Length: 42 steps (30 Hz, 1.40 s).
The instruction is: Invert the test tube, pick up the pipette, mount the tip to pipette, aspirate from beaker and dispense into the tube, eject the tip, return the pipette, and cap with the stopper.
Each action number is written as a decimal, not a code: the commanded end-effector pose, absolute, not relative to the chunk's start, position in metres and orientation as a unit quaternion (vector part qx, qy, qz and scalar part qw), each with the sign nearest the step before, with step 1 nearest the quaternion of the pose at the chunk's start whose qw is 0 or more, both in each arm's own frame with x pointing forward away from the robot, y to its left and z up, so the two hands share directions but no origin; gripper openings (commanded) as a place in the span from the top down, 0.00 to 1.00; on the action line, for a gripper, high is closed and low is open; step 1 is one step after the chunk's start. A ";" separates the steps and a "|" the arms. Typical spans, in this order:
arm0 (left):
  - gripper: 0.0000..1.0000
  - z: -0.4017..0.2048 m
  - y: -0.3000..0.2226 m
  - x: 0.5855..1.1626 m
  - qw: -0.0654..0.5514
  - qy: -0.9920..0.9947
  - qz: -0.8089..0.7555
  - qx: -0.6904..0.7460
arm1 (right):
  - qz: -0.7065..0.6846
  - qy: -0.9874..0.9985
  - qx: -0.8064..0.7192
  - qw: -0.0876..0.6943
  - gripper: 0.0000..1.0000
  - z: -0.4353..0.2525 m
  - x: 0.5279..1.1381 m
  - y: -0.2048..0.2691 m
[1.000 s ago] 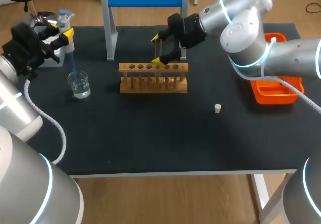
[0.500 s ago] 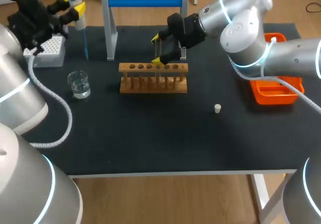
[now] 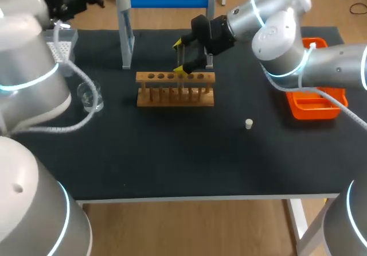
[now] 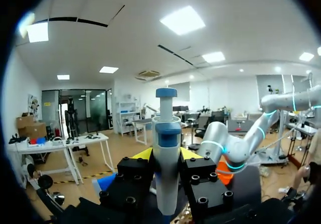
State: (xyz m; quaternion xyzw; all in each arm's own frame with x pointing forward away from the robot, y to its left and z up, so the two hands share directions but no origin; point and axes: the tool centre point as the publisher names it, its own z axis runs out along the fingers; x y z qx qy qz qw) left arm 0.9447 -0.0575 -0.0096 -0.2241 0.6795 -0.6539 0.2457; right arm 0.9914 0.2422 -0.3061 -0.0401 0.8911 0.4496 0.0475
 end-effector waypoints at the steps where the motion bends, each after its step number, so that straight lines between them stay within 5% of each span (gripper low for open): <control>1: 1.00 0.004 -0.088 0.972 0.218 0.723 -0.613 -0.233 | 0.448 0.892 -0.041 0.045 0.00 -0.305 0.992 0.242; 19: 1.00 0.022 -0.154 0.969 0.159 0.745 -0.614 -0.206 | 0.448 0.892 -0.041 0.045 0.00 -0.305 0.992 0.242; 42: 1.00 0.016 -0.166 0.978 0.152 0.715 -0.650 -0.209 | 0.448 0.892 -0.041 0.045 0.00 -0.305 0.992 0.242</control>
